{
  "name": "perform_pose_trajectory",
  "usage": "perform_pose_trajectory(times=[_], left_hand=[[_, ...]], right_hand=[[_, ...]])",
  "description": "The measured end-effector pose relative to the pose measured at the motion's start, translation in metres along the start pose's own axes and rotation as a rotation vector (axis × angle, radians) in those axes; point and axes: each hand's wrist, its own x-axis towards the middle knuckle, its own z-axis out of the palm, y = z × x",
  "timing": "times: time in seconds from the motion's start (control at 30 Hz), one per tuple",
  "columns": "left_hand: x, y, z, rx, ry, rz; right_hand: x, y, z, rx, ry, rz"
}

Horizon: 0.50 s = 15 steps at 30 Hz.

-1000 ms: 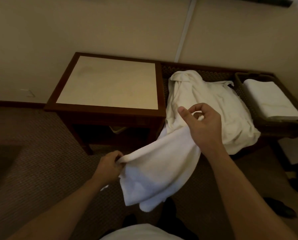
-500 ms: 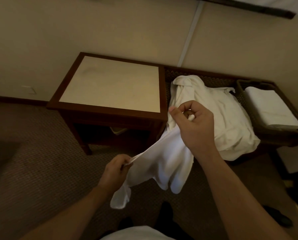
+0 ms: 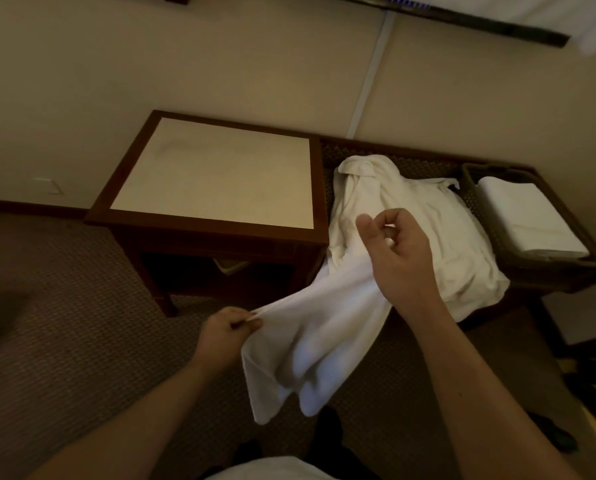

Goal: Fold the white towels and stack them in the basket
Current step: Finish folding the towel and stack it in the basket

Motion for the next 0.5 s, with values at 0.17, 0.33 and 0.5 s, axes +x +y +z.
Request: perform_pose_trajectory(times=[0.17, 0.33, 0.5], left_hand=[[0.014, -0.007, -0.033, 0.081, 0.136, -0.015], [0.022, -0.027, -0.055, 0.174, -0.008, -0.047], [0.016, -0.026, -0.065, 0.245, 0.098, -0.072]], right_hand=[[-0.009, 0.042, -0.011, -0.118, -0.129, 0.095], [-0.017, 0.065, -0.008, -0.099, -0.178, 0.138], [-0.02, 0.09, -0.003, -0.145, -0.13, 0.118]])
